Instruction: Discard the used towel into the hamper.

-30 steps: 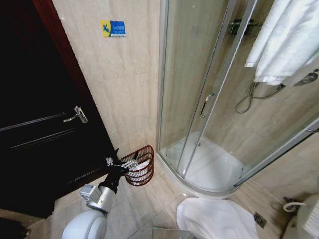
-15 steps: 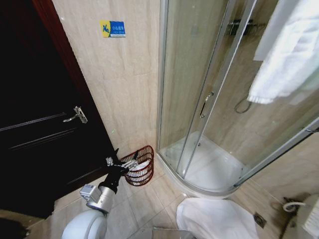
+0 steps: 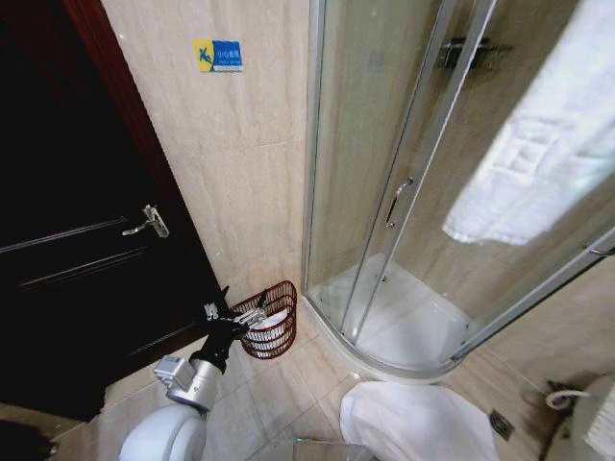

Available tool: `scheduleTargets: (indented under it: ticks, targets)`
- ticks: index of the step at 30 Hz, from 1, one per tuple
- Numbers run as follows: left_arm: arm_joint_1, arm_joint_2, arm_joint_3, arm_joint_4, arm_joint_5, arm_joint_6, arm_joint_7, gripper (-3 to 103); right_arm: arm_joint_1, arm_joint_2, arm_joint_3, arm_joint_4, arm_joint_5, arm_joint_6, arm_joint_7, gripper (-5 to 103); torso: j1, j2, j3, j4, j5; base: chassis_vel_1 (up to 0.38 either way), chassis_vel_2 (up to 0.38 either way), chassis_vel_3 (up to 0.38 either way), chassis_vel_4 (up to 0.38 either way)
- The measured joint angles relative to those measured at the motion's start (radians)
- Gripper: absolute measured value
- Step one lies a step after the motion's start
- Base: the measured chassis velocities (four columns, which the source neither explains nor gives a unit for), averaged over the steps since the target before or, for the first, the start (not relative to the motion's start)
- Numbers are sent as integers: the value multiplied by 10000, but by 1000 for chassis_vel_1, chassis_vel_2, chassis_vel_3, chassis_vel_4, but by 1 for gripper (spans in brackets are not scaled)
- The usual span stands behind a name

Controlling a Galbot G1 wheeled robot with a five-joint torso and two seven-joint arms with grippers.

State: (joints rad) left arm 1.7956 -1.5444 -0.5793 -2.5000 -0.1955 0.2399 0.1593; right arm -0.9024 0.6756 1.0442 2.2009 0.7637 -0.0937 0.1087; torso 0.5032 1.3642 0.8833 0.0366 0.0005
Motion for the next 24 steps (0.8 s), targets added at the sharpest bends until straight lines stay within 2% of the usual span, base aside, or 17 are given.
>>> scheduleTargets:
  ticks: [2,6,7,8,10,13,14,15,18,19,22,23,24]
  targets:
    - [0,-1,0,-1,0,0,0,100,-399,196,226,174,-40,58,-34,8,1,0,0,1,1,0,0,0,0]
    - [0,-2,0,0,0,0,0,100,-1667,1180,883,789,-531,503,-299,8,0,0,-1,1,-11,0,0,0,0]
    - [0,-1,-1,0,0,0,0,100,-2079,1639,999,992,-769,690,-371,8,0,0,0,0,-6,0,0,0,0]
    - [0,-1,-1,0,0,0,0,100,-2079,1639,999,992,-769,690,-371,8,0,0,0,0,-6,0,0,0,0]
    - [0,-1,2,0,0,0,1,100,-2556,2254,1057,1293,-961,849,-395,8,1,-1,0,1,-1,0,0,0,0]
    - [0,0,0,-1,1,0,0,100,-3175,3154,994,1748,-1375,1151,-403,8,1,-1,0,1,-11,0,0,0,0]
    - [0,0,0,-1,1,0,0,100,-3175,3154,994,1748,-1375,1151,-403,8,1,-1,0,1,-11,0,0,0,0]
    - [0,0,1,0,0,0,0,100,-3421,3493,924,1878,-1525,1293,-447,8,0,0,0,1,-7,0,0,0,0]
    - [0,-2,0,0,0,0,0,100,-4083,4272,825,2084,-1882,1747,-937,8,0,-1,0,1,-8,0,0,0,0]
    - [0,-2,0,0,0,0,0,100,-4083,4272,825,2084,-1882,1747,-937,8,0,-1,0,1,-8,0,0,0,0]
    - [0,0,0,-1,0,0,0,100,-4790,5149,503,2276,-2461,2188,-1201,8,1,0,0,1,-6,0,0,0,0]
    - [0,0,0,-1,0,0,0,100,-4790,5149,503,2276,-2461,2188,-1201,8,1,0,0,1,-6,0,0,0,0]
    - [0,2,0,0,0,0,0,100,-4964,5439,370,2315,-2632,2345,-1254,8,0,0,-1,0,-6,0,0,0,0]
